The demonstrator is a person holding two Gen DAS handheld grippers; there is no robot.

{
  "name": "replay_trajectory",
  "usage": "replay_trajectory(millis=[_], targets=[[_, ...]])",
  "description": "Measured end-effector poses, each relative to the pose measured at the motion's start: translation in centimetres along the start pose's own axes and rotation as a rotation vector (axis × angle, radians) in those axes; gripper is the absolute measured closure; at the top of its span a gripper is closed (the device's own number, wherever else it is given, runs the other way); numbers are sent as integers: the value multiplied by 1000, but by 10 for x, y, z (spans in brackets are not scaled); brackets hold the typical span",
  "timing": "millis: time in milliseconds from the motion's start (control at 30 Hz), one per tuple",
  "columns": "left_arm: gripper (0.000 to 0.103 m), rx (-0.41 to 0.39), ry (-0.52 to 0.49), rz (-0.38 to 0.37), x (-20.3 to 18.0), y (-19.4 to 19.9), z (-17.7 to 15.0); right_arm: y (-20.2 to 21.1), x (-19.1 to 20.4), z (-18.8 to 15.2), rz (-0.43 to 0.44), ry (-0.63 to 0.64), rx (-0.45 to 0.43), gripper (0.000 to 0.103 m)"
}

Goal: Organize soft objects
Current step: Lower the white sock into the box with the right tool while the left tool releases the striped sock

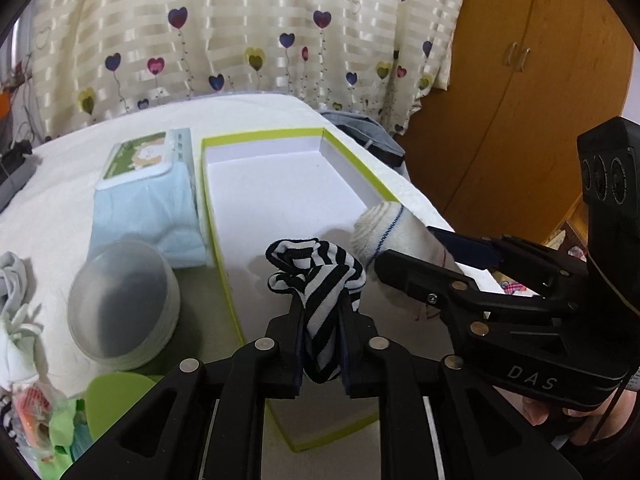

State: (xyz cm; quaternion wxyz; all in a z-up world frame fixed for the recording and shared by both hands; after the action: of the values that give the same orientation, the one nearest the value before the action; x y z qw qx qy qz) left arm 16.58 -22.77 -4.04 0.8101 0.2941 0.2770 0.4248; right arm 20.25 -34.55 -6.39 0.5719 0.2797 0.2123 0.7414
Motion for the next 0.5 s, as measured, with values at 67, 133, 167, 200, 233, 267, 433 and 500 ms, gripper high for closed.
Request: replay_trajectory(millis=[67,133,167,200,233,267,433,500], targets=[[80,-3,17,1,4,-1,2,1,-1,2,-3,-4,-7,53],[75,-7,28,-2,8,0,3,3,-1,4,-11,0,-17,53],[73,-8,32,-2,9,0,4,4,-1,5,-15,1,-20,53],[72,-7,33,-2,8,0,5,5,-1,5,-19,2,-20,53],[72,-8,32,-6,8,1,4,7,-2,5,-20,1,-20,53],[72,-9,31,-8,7,2,4,8,-1,5,-22,0,-22,52],[72,-28,20,-5,2,14,4,21,2,4,-30,0,-42,52],[72,-38,19,-5,0,21,4,28,3,3,-34,-3,-52,49]])
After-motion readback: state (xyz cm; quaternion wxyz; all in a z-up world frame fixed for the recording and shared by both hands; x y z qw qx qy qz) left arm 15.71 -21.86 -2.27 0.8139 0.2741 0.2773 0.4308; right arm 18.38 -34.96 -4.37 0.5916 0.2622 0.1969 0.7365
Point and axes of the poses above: each gripper's, at about its wrist camera, not at the fingertips, and y roughly against the way its jaws point, x to its left, z to its top, the point moved 5 cm from there along -y, roughly the way its jaws point, and after that the axes turned 3 degrees about -z, right-handed, at the moved point
